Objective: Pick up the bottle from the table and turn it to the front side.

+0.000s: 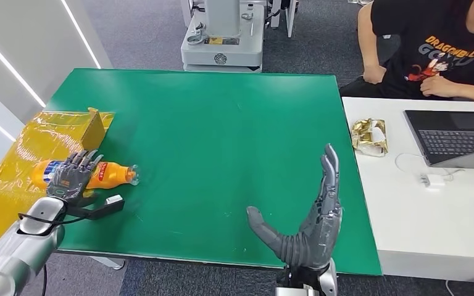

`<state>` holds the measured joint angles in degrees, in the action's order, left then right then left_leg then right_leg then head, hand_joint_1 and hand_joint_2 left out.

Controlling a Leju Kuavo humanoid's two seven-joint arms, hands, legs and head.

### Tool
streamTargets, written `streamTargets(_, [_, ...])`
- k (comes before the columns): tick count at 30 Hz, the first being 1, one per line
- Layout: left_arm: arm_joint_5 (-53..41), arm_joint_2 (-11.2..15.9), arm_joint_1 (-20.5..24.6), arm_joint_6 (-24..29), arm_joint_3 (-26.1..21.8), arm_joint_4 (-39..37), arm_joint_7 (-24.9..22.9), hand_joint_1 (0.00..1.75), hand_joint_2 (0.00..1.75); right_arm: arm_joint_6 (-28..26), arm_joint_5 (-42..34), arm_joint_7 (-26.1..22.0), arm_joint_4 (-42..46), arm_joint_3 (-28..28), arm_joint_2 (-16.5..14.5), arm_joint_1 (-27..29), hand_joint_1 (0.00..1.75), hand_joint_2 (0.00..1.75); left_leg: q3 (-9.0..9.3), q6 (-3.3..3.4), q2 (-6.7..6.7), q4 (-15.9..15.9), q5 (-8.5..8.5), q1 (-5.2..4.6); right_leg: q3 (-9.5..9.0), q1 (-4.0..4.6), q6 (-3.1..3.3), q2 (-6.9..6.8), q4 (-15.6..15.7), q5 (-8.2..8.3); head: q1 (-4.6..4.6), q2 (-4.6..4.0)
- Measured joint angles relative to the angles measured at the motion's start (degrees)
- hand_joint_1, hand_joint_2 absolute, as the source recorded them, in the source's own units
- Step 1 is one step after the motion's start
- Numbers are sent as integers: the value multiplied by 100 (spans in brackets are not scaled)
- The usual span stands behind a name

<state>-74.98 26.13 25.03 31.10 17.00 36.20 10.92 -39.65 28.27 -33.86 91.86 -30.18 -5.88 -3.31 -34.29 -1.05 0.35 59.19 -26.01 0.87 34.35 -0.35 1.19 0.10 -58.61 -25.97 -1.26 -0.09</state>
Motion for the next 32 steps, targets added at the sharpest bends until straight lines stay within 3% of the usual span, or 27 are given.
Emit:
streamTargets(6, [1216,-63,-769,283,-860,1329,1149,0,175,0,-150,-54,-66,0,0,-12,0,175,-9,0,-2,0,-1,0,9,0,-1,-1,4,-2,0,0])
streamTargets(10, [3189,-305,-1106,-650,-1236,2370,2259,0,175,1,-181,-109,-92,-2,0,-16,0,175,-11,2,-4,1,-2,-2,6,-1,-1,-5,6,-2,1,0])
streamTargets(12, [3800,-422,-1245,-1049,-1301,2793,2560,0,175,1,-196,-147,-104,-4,0,-20,0,175,-12,2,-4,1,-2,-2,5,-1,-2,-5,6,-1,1,0])
streamTargets(20, [6783,-877,-1575,-2532,-1149,4481,2922,0,175,3,-340,-204,-121,-49,5,-48,0,175,-12,2,-13,4,-1,-2,6,-1,-2,-15,7,-1,0,0])
streamTargets(27, [7432,-1739,-1565,-2989,-876,5367,2923,0,175,1,-503,-483,-204,-38,7,-41,0,175,-13,3,-11,5,-2,-3,5,-2,-4,-13,11,1,1,0])
streamTargets(32, [7551,-2075,-1556,-3097,-800,5579,2923,0,175,1,-518,-511,-233,-29,7,-39,0,175,-12,3,-10,5,-2,-3,6,-2,-4,-11,11,1,0,0])
